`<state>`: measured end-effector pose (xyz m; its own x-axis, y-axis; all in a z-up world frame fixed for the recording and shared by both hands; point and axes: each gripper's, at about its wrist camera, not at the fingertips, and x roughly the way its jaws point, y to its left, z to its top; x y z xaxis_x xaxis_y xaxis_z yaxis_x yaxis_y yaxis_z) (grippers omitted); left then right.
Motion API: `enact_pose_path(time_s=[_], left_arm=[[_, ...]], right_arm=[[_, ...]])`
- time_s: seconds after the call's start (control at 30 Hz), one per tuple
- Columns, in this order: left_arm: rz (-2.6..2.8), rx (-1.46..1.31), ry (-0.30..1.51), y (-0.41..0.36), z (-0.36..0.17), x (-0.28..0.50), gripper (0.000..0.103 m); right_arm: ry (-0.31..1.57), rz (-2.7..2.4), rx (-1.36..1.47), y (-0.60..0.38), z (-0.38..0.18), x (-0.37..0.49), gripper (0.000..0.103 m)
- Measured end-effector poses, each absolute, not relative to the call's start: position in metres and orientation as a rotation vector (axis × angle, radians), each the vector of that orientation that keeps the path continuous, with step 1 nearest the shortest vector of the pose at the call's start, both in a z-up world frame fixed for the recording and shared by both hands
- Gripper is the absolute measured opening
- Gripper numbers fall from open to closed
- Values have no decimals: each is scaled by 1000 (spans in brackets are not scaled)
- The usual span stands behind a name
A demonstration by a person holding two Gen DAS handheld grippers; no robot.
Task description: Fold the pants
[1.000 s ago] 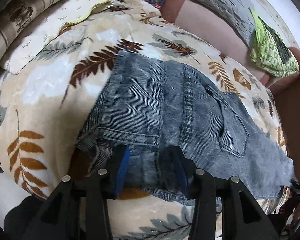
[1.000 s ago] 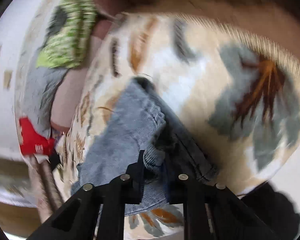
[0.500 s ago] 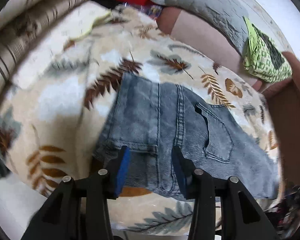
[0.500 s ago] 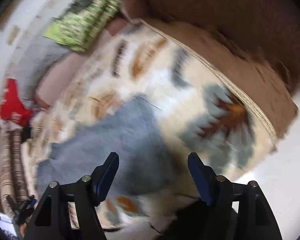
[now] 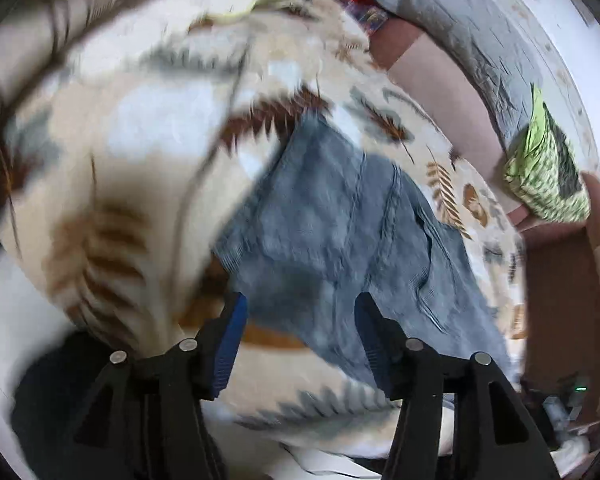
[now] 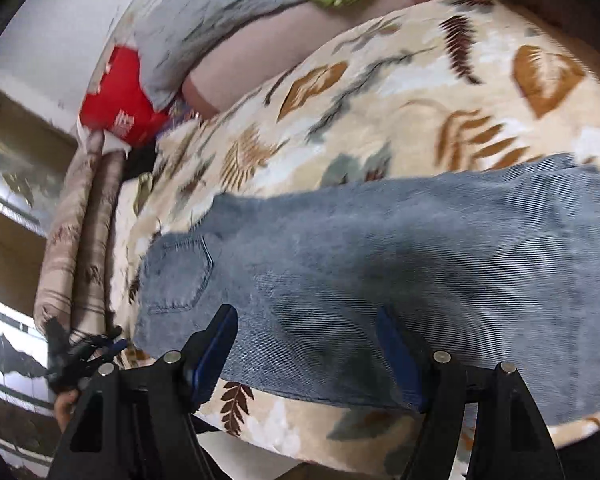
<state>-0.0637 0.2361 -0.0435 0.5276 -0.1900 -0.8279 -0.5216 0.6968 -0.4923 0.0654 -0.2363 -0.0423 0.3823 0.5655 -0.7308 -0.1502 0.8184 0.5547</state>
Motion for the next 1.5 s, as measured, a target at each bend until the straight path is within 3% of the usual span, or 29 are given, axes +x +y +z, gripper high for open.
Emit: enact_pose_path(time_s=[0.2,0.27,0.33,0.4,0.53,0.67,0.77,0.8,0.87,0.9,0.93,0.97,1.13,1.3,1.37,1.47,1.5], left_arm=[[247,-971,1018,213,-69,-66,56],[300,-970,970,220,-62,-64,47],[335,-971,951,227,-59,-62,21],[356,-910,951,231,-56,-54,3],[386,-904,909,240,-49,-45,2],[474,-641,782,229,-12,-47,2],[493,-665,939,233,-50,-40,4],[478,-683,1021,235,-70,-36,6],[467,-711,988,237,-71,-41,10],[463,-715,973,237,-66,-43,26],[458,-716,944,237,-56,-46,50],[459,-712,919,235,-49,-49,57],[446,-524,788,202,-11,-55,60],[361,-331,793,163,-12,-20,60],[339,-246,857,148,-28,-1,60],[349,-220,969,147,-61,13,60],[346,-221,952,147,-62,12,61]], right_arm=[[1135,461,474,-234,-75,75,74],[1138,469,490,-239,-77,75,74],[1136,472,506,-244,-80,75,74],[1139,475,518,-248,-84,75,74],[1145,483,522,-249,-87,74,74],[1134,480,494,-252,-70,69,76],[1081,415,457,-267,-64,65,96],[1132,358,443,-272,-77,69,96],[1169,398,461,-282,-83,74,96],[1153,402,488,-289,-75,73,96],[1097,408,520,-302,-59,70,96],[1043,398,521,-315,-45,68,96],[1005,146,507,-390,-28,79,95],[1080,68,392,-401,-48,107,63],[1100,69,333,-392,-52,117,54],[1165,50,248,-381,-62,132,23],[1156,50,207,-378,-58,134,21]])
